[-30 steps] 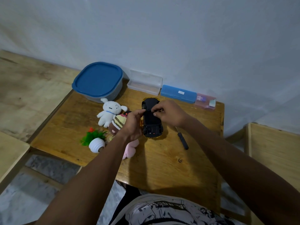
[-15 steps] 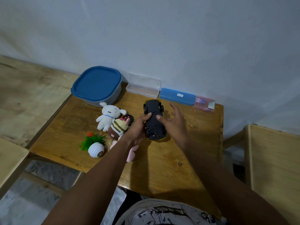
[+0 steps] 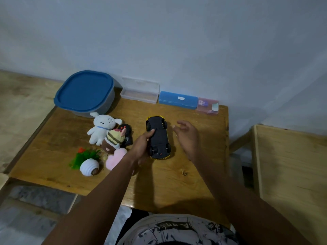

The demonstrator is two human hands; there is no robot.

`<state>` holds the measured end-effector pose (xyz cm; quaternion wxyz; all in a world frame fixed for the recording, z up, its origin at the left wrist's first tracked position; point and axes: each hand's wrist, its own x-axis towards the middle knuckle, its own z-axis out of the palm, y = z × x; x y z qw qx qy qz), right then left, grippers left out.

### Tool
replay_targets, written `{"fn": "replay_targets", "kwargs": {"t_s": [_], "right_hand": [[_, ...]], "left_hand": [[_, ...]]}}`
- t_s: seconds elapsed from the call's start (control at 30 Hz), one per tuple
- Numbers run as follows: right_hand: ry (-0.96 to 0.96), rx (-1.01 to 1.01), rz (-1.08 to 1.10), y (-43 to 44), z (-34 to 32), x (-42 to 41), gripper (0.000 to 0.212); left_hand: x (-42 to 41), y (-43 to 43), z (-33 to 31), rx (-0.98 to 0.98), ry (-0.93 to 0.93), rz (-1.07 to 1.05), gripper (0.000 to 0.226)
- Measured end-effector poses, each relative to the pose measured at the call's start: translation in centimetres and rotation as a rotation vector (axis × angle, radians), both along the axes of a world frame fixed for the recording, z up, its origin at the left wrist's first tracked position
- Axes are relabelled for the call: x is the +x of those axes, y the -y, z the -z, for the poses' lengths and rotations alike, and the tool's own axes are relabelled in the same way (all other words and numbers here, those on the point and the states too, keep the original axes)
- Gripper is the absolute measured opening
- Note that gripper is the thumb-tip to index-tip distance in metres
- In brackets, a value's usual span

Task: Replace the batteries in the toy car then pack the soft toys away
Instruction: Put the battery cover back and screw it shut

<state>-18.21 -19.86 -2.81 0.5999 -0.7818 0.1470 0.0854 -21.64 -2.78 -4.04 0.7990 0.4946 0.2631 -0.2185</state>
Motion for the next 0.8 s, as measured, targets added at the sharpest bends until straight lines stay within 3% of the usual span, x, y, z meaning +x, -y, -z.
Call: {"fn": "replay_targets", "kwargs": {"t_s": [0.2, 0.43, 0.8], "right_hand": [[0.053, -0.312, -0.093, 3.6, 1.8, 0.4, 0.015], [0.322, -0.735, -0.468, 4.9, 3.3, -1.9, 0.014], [0.447, -0.829, -0.462, 4.1, 4.6, -2.6, 0.01]], "left_hand": [[-0.8, 0.5, 2.7, 0.098, -0.117, -0.064, 0.045], [-1.9, 1.1, 2.5, 0.088, -0.15, 0.011, 0.048], [-2.9, 1.1, 1.8, 0.036, -0.133, 0.032, 0.046]]}}
